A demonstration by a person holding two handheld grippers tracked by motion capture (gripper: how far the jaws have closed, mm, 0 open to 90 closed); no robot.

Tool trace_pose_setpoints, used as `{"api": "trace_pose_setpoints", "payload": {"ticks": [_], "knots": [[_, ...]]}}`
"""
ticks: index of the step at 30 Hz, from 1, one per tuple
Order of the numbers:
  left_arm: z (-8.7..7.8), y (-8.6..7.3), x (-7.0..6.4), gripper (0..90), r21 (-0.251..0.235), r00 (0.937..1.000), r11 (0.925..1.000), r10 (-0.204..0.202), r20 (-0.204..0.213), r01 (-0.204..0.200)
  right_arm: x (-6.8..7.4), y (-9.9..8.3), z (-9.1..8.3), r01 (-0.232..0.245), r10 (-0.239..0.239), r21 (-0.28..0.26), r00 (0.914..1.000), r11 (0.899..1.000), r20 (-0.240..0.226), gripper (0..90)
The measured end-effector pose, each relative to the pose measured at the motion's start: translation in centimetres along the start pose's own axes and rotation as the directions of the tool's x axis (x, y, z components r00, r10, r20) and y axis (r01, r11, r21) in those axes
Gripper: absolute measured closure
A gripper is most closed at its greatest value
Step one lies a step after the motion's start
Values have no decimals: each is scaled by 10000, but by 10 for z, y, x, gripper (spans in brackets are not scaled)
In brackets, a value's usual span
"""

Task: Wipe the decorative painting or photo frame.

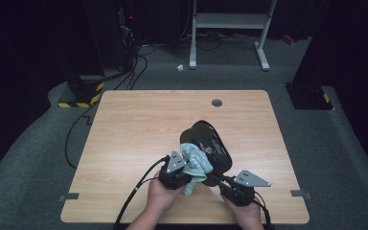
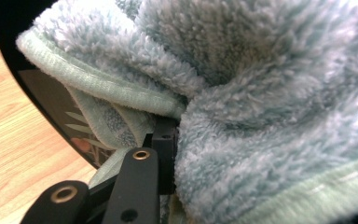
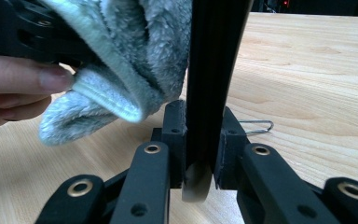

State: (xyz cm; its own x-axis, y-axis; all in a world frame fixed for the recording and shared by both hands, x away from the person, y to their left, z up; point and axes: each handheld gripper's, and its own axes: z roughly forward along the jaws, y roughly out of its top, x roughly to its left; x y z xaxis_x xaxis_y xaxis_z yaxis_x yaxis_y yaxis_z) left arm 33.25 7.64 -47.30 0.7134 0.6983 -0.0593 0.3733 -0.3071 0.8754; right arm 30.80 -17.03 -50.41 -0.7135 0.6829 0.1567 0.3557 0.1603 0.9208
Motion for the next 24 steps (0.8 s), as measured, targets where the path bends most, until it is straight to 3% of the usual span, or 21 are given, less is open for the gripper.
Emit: {"api": "trace_pose_setpoints", "payload": {"ticks": [2, 7, 12, 14, 19, 24], "knots": [[2, -5, -2, 685, 178, 9999, 9997, 140, -46, -140, 0, 0, 0, -7, 7, -8, 10000, 10000, 4, 772], [13, -22, 0, 682, 671, 9999, 9977, 64, -153, -53, 0, 0, 0, -13, 13, -4, 10000, 10000, 4, 772], [25, -37, 3, 681, 1413, 9991, 9898, 229, -359, -176, 0, 0, 0, -20, 20, -7, 10000, 10000, 4, 772], [29, -42, 4, 678, 1727, 9994, 9848, 246, -248, -199, 0, 0, 0, -10, 10, -13, 10000, 10000, 14, 771], [19, -46, 11, 671, 1484, 9995, 9889, -23, -330, 72, 0, 0, 0, 21, -21, -24, 10000, 10000, 6, 770], [-8, -52, 31, 668, 1099, 9963, 9919, -561, -654, 631, 1, -1, 0, 105, -105, 32, 9999, 9999, 55, 755]]}}
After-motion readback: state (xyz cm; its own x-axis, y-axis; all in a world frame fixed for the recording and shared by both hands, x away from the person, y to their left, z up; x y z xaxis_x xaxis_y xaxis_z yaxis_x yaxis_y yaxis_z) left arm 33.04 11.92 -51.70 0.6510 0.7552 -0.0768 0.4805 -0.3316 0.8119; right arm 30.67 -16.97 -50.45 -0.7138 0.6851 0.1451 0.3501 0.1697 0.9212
